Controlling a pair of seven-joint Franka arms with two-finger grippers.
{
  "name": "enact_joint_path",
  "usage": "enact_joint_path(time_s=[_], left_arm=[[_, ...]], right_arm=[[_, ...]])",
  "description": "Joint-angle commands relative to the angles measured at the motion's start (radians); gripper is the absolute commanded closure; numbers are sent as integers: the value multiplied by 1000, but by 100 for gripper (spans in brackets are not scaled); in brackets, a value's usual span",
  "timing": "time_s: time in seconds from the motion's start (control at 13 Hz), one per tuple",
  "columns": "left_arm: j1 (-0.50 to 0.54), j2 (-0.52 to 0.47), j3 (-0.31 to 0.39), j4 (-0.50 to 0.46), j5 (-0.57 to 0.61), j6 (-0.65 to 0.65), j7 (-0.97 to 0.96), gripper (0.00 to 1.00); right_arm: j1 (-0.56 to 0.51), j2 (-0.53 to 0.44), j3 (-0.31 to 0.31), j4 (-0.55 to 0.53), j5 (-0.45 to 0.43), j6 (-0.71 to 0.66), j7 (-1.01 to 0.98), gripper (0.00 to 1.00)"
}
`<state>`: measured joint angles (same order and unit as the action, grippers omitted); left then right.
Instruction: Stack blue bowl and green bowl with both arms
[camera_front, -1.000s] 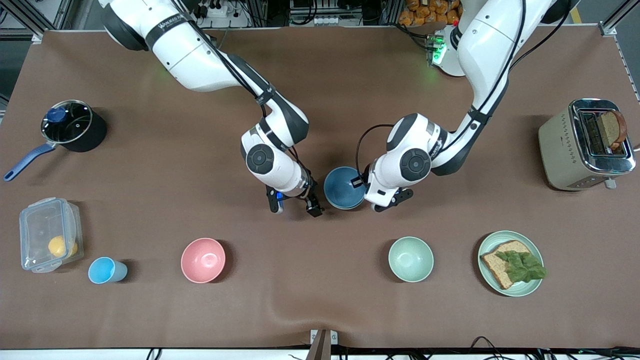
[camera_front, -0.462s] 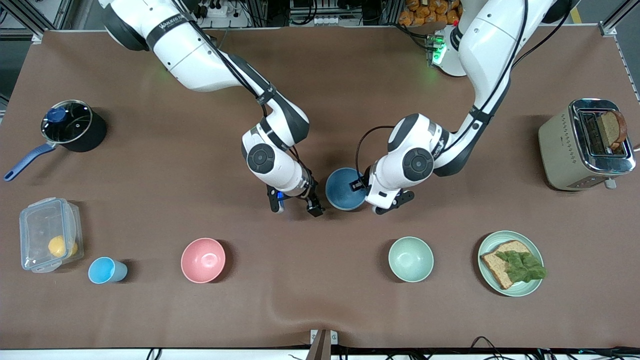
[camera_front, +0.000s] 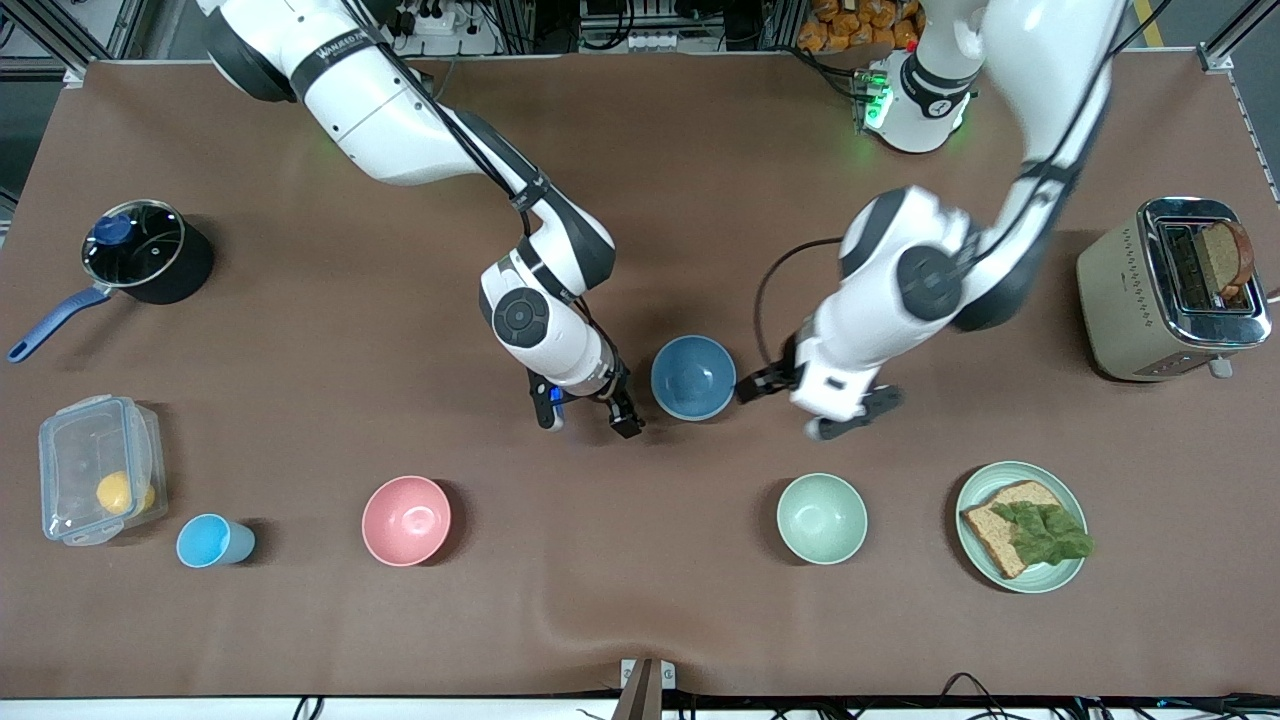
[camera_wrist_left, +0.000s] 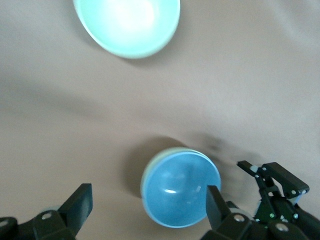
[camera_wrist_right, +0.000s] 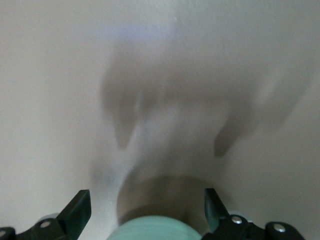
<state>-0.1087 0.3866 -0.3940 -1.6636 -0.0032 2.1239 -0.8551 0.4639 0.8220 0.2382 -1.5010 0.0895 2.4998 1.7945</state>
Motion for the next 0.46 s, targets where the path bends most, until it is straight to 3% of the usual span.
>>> enact_joint_path(time_s=[0.0,0.15,0.38], left_arm=[[49,-168,0,-36,104,-131,92,0],[98,-248,1,-34,106,-257,247,0],[173,-325,10,-33,98,-317,460,0]], right_arm=[[-34,-39,6,5,-69,-134,-77,0],[-102,-87,10,10,-68,-273,-209,0],[-223,-156,13,-1,-65,-471,-557,0]])
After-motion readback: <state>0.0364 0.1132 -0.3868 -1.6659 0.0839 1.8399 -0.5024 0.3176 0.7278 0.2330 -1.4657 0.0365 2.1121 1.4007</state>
